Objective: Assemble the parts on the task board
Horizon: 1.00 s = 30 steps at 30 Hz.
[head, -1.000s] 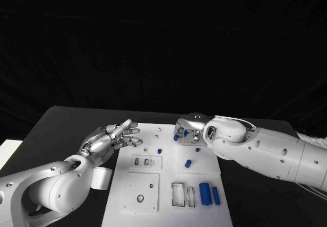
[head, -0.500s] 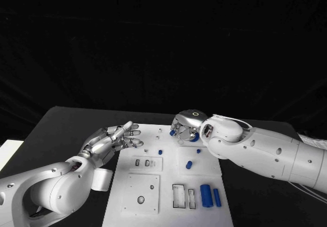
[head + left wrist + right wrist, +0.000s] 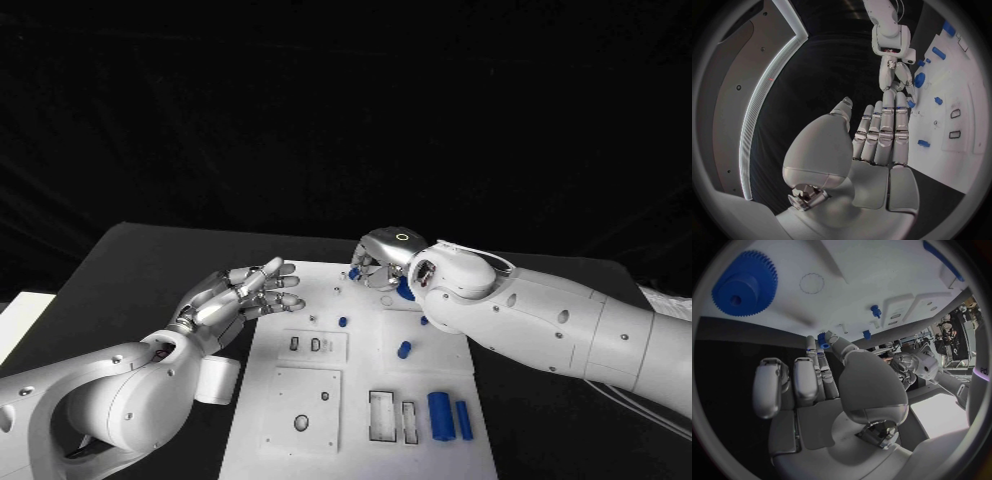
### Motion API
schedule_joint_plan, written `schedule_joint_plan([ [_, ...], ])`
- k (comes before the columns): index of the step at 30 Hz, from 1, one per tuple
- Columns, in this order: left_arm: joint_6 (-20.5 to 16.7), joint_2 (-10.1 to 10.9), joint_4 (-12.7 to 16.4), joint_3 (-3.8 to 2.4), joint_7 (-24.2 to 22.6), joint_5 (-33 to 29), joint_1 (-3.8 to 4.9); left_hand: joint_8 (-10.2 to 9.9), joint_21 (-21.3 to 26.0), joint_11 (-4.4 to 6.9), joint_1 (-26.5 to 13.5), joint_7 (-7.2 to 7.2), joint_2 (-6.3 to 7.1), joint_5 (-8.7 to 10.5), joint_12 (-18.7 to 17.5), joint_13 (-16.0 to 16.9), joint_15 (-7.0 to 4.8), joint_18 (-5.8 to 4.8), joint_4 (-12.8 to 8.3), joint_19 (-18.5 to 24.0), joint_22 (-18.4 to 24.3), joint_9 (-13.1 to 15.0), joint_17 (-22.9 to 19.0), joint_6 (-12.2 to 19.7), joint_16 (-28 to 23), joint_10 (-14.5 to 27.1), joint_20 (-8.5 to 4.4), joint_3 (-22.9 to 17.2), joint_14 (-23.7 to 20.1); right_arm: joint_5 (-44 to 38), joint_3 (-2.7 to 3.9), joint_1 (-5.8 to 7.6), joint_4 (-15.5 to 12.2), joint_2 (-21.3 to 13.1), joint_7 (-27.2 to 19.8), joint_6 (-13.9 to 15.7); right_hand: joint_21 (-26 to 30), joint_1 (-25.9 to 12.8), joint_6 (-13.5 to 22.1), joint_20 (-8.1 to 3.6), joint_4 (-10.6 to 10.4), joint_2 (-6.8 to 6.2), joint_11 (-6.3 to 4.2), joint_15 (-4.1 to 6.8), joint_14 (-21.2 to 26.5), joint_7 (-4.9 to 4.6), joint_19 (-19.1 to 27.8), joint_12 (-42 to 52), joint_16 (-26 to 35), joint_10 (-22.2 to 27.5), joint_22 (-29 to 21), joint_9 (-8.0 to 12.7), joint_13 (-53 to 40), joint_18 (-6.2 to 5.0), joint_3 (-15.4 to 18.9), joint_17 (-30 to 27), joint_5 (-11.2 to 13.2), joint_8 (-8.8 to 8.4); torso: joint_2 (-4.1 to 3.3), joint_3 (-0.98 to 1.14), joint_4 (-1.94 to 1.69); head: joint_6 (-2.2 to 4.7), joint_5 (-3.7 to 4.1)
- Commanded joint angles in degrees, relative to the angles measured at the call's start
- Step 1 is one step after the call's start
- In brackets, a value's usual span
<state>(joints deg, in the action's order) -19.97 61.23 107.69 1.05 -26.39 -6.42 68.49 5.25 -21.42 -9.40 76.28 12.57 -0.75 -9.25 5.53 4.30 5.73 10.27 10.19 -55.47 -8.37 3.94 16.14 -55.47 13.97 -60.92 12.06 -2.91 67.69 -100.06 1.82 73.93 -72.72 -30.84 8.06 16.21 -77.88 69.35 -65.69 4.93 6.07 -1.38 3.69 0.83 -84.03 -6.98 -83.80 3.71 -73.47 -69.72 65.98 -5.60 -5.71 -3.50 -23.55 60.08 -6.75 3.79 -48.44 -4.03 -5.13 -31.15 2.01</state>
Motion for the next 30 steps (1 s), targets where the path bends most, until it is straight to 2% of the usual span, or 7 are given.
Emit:
schedule_joint_plan([
  [1,1.28,-0.07,0.02,-0.04,-0.14,-0.06,0.14,-0.40,0.21,0.04,0.44,0.38,-0.08,0.03,-0.32,-0.07,0.05,0.16,-0.39,0.52,0.06,-0.06,0.06,0.15,-0.30,0.31,-0.05,-0.08,-0.31,-0.99,0.04,0.02,0.33,0.39,0.82,1.52,0.18,-0.27,-0.35,-0.32,-0.38,0.47,-0.05,0.47,-1.56,-0.10,0.05,-0.05,-0.25,-0.27,0.03,0.09,0.06,-0.98,0.01,-0.04,0.01,0.38,-0.12,-0.05,-0.12,-0.02,-0.22],
  [9,1.31,-0.15,-0.05,-0.04,-0.11,-0.06,0.20,-0.44,0.23,0.03,0.51,0.40,-0.10,0.03,-0.36,-0.07,0.06,0.15,-0.48,0.54,0.08,-0.05,0.09,0.16,-0.35,0.33,-0.04,-0.11,-0.35,-1.07,0.05,0.02,1.13,1.40,0.73,1.50,0.18,-0.32,-0.34,-0.33,-0.50,0.45,-0.04,0.47,-1.56,-0.14,0.05,-0.08,-0.28,-0.25,0.04,0.09,0.10,-0.98,-0.02,0.00,-0.01,0.35,-0.21,-0.07,-0.03,-0.04,-0.28],
  [14,1.37,-0.30,-0.04,-0.04,-0.08,-0.06,0.22,-0.46,0.24,0.02,0.55,0.40,-0.10,0.03,-0.38,-0.07,0.07,0.15,-0.52,0.56,0.09,-0.05,0.11,0.18,-0.38,0.35,-0.03,-0.12,-0.38,-1.11,0.05,0.00,2.02,2.31,0.55,1.36,0.18,-0.32,-0.34,-0.33,-0.50,0.45,-0.04,0.47,-1.56,-0.14,0.05,-0.08,-0.28,-0.25,0.04,0.09,0.10,-0.98,-0.02,0.00,-0.01,0.35,-0.29,-0.06,-0.17,-0.12,-0.39],
  [16,1.39,-0.32,-0.03,-0.05,-0.05,-0.06,0.22,-0.48,0.25,0.01,0.59,0.41,-0.11,0.03,-0.40,-0.07,0.08,0.15,-0.56,0.58,0.10,-0.05,0.12,0.19,-0.41,0.36,-0.02,-0.14,-0.41,-1.12,0.05,-0.01,2.17,2.49,0.49,1.24,0.18,-0.34,-0.33,-0.34,-0.56,0.42,-0.03,0.47,-1.56,-0.15,0.04,-0.09,-0.30,-0.24,0.06,0.08,0.12,-0.97,-0.02,0.04,0.00,0.33,-0.30,-0.04,-0.12,-0.15,-0.45],
  [21,1.39,-0.34,-0.04,-0.05,-0.02,-0.06,0.24,-0.48,0.25,0.01,0.59,0.41,-0.11,0.03,-0.40,-0.07,0.08,0.15,-0.56,0.58,0.10,-0.05,0.12,0.19,-0.41,0.36,-0.02,-0.14,-0.41,-1.12,0.05,-0.02,2.71,2.96,0.49,0.65,0.17,-0.41,-0.31,-0.34,-0.68,0.34,-0.01,0.46,-1.56,-0.17,0.03,-0.11,-0.33,-0.21,0.07,0.08,0.16,-0.97,-0.02,0.07,0.03,0.29,-0.29,-0.14,-0.02,-0.27,-0.46],
  [30,1.48,-0.46,0.04,-0.05,0.03,-0.06,0.33,-0.51,0.28,0.00,0.63,0.43,-0.11,0.03,-0.43,-0.07,0.10,0.14,-0.63,0.62,0.12,-0.05,0.14,0.20,-0.47,0.38,-0.01,-0.15,-0.47,-1.12,0.04,-0.07,4.82,4.21,0.64,-0.54,0.18,-0.59,-0.23,-0.33,-1.06,0.14,0.03,0.43,-1.53,-0.22,0.03,-0.15,-0.32,-0.12,0.08,0.08,0.28,-0.95,-0.01,0.00,0.17,0.18,-0.36,-0.14,-0.06,-0.42,-0.49],
])
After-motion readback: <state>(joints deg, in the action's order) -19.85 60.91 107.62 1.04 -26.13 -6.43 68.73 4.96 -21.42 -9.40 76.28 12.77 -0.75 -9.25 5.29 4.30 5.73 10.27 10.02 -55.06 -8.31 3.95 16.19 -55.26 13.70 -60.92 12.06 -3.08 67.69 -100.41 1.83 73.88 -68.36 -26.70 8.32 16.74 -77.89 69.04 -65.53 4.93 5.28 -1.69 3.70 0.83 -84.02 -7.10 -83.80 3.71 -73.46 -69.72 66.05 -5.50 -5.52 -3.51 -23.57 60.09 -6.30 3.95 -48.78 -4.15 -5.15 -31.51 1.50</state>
